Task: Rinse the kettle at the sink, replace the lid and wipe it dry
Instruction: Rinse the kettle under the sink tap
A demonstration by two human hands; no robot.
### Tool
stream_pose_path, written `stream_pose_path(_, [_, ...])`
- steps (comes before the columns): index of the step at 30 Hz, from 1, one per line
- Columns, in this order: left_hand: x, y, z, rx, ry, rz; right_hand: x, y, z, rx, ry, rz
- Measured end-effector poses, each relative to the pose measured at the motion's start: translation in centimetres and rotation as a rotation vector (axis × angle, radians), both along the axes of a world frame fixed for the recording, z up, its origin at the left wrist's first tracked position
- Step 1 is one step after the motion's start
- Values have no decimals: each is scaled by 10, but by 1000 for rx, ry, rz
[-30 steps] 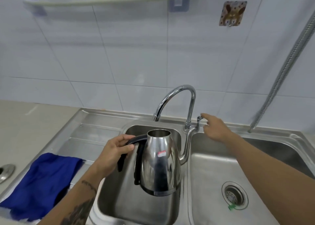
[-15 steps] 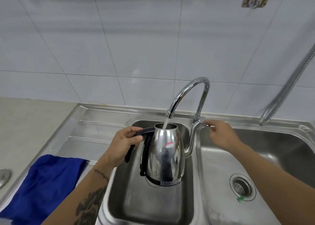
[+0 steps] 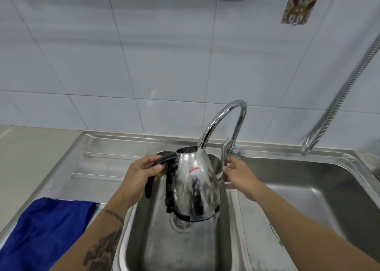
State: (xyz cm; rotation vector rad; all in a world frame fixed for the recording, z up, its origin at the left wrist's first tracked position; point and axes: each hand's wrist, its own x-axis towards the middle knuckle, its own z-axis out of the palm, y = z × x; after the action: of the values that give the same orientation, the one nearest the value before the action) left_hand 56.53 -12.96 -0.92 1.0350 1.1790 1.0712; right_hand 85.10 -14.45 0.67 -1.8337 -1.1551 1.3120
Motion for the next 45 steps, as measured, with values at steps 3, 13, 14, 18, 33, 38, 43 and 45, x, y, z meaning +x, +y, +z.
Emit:
stream_pose_path(3, [-2, -4, 4, 42, 132, 52, -6, -11, -13, 90, -40, -22])
stream_pose_path(13, [-7, -43, 9, 105, 245, 167, -14, -51, -16, 208, -45, -9])
stream_pose_path(14, [-6, -46, 10, 104, 229, 179, -13, -52, -14, 209, -42, -11])
stream_pose_path(18, [-3, -52, 19, 106, 212, 207, -8, -53, -3, 204, -36, -1])
stream_pose_path(33, [3, -53, 34, 26, 92, 145, 11, -56, 4, 226, 11, -57])
stream_pose_path(38, [7, -50, 39, 130, 232, 80, 10, -50, 0, 204, 46, -85])
stream_pose_path(43, [13, -47, 34, 178, 296, 103, 8, -46, -2, 196, 28, -100])
stream_pose_path(45, [14, -47, 31, 172, 281, 123, 6, -46, -4, 195, 28, -109])
